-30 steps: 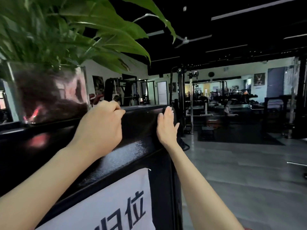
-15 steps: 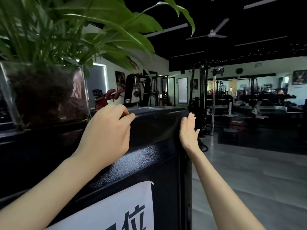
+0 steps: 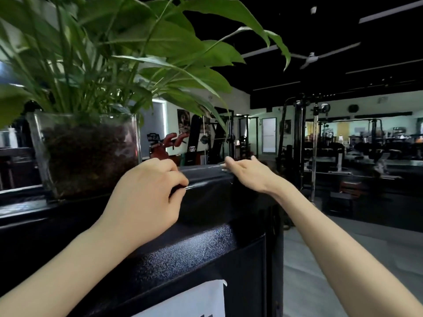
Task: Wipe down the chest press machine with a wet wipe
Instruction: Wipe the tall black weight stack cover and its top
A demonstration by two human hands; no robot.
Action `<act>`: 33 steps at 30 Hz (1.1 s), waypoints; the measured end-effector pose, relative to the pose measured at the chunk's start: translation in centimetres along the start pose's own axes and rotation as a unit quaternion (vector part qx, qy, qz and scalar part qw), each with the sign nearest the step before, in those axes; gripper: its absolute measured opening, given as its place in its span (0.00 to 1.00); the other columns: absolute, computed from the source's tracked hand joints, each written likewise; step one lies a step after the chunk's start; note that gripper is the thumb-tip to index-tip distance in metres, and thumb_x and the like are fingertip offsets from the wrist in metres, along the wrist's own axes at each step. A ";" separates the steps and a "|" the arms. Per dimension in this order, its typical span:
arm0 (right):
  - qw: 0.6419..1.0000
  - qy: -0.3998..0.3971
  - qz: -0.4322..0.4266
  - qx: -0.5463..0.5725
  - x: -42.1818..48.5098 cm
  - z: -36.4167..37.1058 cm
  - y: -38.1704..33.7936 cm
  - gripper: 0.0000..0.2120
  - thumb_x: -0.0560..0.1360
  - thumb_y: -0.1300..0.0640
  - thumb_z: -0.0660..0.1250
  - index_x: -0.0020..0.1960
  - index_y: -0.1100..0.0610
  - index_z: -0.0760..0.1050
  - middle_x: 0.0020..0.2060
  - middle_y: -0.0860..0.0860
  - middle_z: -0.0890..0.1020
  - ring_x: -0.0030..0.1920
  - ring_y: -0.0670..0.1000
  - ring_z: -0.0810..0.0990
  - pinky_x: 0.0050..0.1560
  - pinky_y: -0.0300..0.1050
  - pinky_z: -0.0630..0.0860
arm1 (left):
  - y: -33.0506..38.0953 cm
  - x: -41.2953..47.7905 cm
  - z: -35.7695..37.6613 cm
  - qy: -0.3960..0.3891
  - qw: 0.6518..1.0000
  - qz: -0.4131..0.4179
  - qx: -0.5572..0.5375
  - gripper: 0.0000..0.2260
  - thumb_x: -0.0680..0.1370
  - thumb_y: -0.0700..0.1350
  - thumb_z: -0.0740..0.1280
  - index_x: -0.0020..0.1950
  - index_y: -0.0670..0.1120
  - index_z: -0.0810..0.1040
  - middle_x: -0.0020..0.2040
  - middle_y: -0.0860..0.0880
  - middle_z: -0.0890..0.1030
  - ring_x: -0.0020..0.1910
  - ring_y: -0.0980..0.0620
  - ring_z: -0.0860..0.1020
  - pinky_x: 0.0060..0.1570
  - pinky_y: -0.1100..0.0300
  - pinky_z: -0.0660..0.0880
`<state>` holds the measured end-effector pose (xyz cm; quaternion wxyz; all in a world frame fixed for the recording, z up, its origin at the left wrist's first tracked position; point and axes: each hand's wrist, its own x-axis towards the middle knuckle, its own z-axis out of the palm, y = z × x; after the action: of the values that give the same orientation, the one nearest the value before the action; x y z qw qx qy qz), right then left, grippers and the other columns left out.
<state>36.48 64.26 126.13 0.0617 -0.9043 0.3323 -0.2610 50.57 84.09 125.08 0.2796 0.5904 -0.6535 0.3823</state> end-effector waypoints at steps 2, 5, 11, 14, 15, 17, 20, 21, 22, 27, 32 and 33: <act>0.998 -0.051 -0.040 -0.004 -0.3 -0.2 -2.0 0.28 0.82 0.43 0.41 0.69 0.54 0.71 0.56 0.54 0.79 0.64 0.54 0.72 0.71 0.49 0.56 | 0.0 0.7 -0.1 -0.015 0.999 -0.026 -0.026 0.03 0.69 0.41 0.73 0.39 0.49 0.83 0.39 0.54 0.79 0.39 0.51 0.77 0.40 0.57 0.74; 0.990 -0.123 -0.069 0.031 -0.2 -1.0 -2.0 0.25 0.82 0.42 0.41 0.71 0.46 0.67 0.53 0.51 0.80 0.56 0.48 0.74 0.72 0.45 0.50 | -0.4 1.5 -0.1 -0.027 0.998 -0.042 -0.042 0.03 0.70 0.45 0.70 0.37 0.49 0.83 0.38 0.54 0.78 0.40 0.52 0.76 0.41 0.58 0.73; 0.971 -0.098 -0.087 0.198 0.5 -2.7 0.0 0.20 0.83 0.50 0.50 0.73 0.51 0.64 0.71 0.46 0.68 0.71 0.44 0.64 0.75 0.45 0.52 | -0.9 2.0 -0.3 -0.049 0.994 -0.063 -0.075 0.03 0.73 0.45 0.69 0.42 0.49 0.83 0.43 0.55 0.78 0.44 0.55 0.75 0.46 0.63 0.67; 0.967 -0.179 -0.087 0.159 0.1 -3.0 0.2 0.16 0.81 0.53 0.57 0.65 0.56 0.75 0.47 0.34 0.81 0.53 0.34 0.76 0.60 0.35 0.66 | -1.3 1.7 -0.4 -0.072 0.995 -0.038 -0.065 0.07 0.75 0.49 0.65 0.44 0.50 0.83 0.43 0.56 0.79 0.46 0.56 0.76 0.48 0.60 0.72; 0.969 -0.184 -0.089 0.138 0.3 -3.0 0.2 0.15 0.81 0.56 0.58 0.64 0.58 0.76 0.39 0.32 0.80 0.46 0.32 0.76 0.54 0.32 0.67 | -1.3 1.6 -0.7 -0.085 0.994 -0.028 -0.058 0.09 0.75 0.50 0.63 0.45 0.51 0.83 0.43 0.56 0.79 0.46 0.56 0.77 0.48 0.58 0.74; 0.977 -0.163 -0.085 0.111 0.9 -3.1 -0.3 0.14 0.81 0.56 0.59 0.64 0.55 0.76 0.45 0.35 0.81 0.50 0.34 0.77 0.55 0.31 0.68 | -1.4 1.4 -1.2 -0.103 0.994 -0.004 -0.042 0.12 0.74 0.50 0.61 0.46 0.52 0.84 0.42 0.56 0.80 0.44 0.55 0.78 0.45 0.57 0.76; 0.987 -0.143 -0.071 0.028 2.3 -2.8 -0.4 0.15 0.81 0.53 0.60 0.65 0.53 0.76 0.60 0.44 0.79 0.60 0.43 0.76 0.58 0.34 0.69 | -1.7 0.9 -1.5 -0.105 0.994 0.037 -0.019 0.13 0.74 0.50 0.60 0.45 0.51 0.84 0.39 0.56 0.80 0.38 0.54 0.79 0.37 0.55 0.79; 0.987 -0.142 -0.067 0.008 2.6 -2.6 -0.5 0.15 0.81 0.53 0.59 0.65 0.53 0.76 0.61 0.44 0.78 0.59 0.42 0.76 0.54 0.30 0.69 | -1.9 0.7 -1.5 -0.105 0.993 0.046 -0.012 0.15 0.74 0.50 0.58 0.45 0.50 0.84 0.39 0.56 0.80 0.38 0.54 0.78 0.36 0.55 0.79; 0.987 -0.144 -0.067 -0.001 2.8 -2.5 -0.5 0.15 0.81 0.54 0.59 0.65 0.52 0.76 0.61 0.44 0.78 0.57 0.40 0.76 0.50 0.25 0.68 | -2.0 0.7 -1.5 -0.104 0.993 0.057 -0.007 0.17 0.74 0.51 0.56 0.44 0.50 0.84 0.38 0.55 0.80 0.38 0.53 0.78 0.36 0.54 0.79; 0.985 -0.145 -0.071 0.061 2.6 -3.0 -0.1 0.12 0.78 0.51 0.64 0.60 0.48 0.79 0.52 0.37 0.81 0.51 0.34 0.78 0.51 0.27 0.69 | -2.4 0.6 -1.5 -0.109 0.988 0.107 0.011 0.18 0.75 0.51 0.53 0.45 0.51 0.83 0.38 0.55 0.80 0.38 0.53 0.77 0.39 0.55 0.79; 0.988 -0.096 -0.100 0.061 3.5 -3.5 -1.1 0.07 0.70 0.54 0.74 0.47 0.52 0.85 0.42 0.43 0.85 0.43 0.42 0.82 0.43 0.28 0.74 | -2.9 0.6 -1.7 -0.107 0.987 0.120 0.003 0.18 0.74 0.52 0.54 0.49 0.52 0.83 0.39 0.56 0.79 0.38 0.55 0.76 0.38 0.56 0.79; 0.988 -0.096 -0.102 0.063 3.7 -3.5 -1.3 0.07 0.69 0.54 0.75 0.46 0.53 0.85 0.40 0.44 0.85 0.42 0.43 0.82 0.42 0.31 0.75 | -3.0 0.6 -1.7 -0.106 0.987 0.123 0.002 0.18 0.74 0.52 0.54 0.50 0.52 0.83 0.39 0.56 0.79 0.38 0.55 0.77 0.39 0.56 0.79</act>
<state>37.77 63.13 131.05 0.1228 -0.9488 0.2134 -0.1980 53.33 85.18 127.02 0.1586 0.5434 -0.7464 0.3498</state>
